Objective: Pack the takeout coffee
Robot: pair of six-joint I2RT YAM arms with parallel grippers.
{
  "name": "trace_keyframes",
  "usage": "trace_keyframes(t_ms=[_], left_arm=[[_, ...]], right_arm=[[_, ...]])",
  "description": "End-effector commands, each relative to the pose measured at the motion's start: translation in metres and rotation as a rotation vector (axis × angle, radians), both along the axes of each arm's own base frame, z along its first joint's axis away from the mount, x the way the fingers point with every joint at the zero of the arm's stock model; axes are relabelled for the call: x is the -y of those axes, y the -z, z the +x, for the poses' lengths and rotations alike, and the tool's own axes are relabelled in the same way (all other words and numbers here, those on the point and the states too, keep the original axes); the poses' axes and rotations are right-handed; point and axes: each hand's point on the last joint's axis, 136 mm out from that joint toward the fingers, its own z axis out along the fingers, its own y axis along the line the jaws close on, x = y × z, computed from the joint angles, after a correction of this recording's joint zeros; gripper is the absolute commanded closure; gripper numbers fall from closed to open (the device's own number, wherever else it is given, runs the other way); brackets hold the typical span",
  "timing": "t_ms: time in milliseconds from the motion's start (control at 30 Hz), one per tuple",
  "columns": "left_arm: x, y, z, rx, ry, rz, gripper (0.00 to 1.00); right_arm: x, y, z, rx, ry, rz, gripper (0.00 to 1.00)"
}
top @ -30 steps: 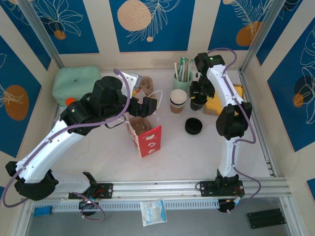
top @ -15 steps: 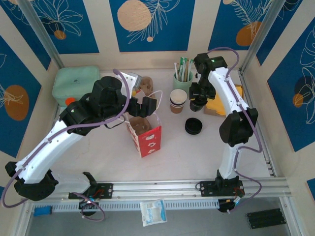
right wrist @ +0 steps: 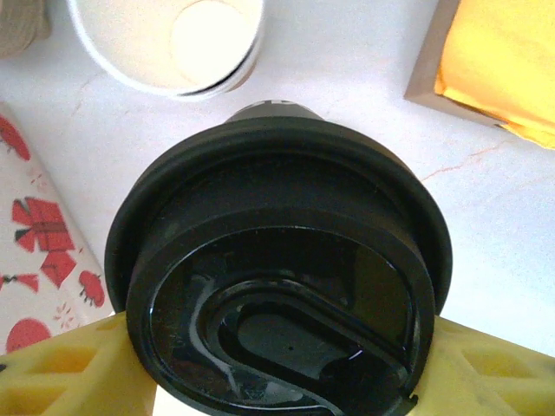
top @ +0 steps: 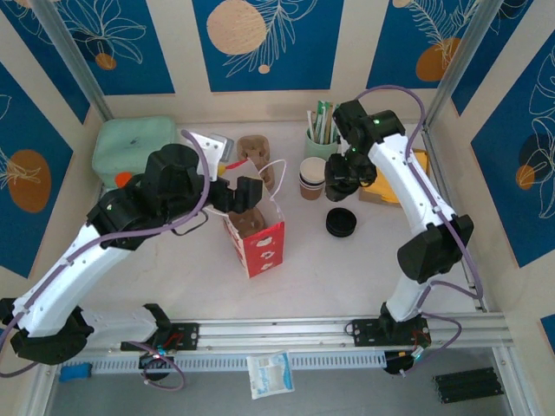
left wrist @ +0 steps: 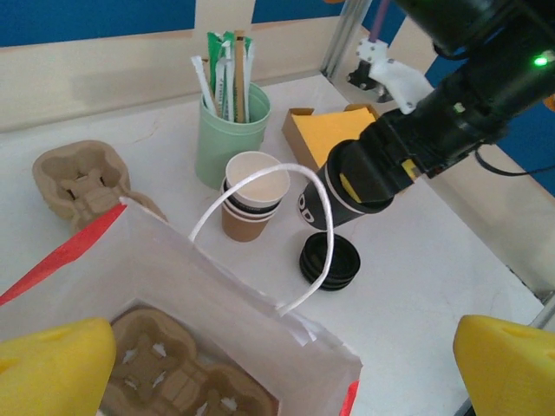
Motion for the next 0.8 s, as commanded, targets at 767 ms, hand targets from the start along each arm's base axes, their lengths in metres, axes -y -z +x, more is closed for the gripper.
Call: trace_keyframes(t_ms=[767], left_arm=[[-0.086,0.040,-0.020,-0.019,-0.234,0.137,0.01]], right_arm=[[-0.039,-0.132,-0.097,0.238,-0.151,0.150,0.35]])
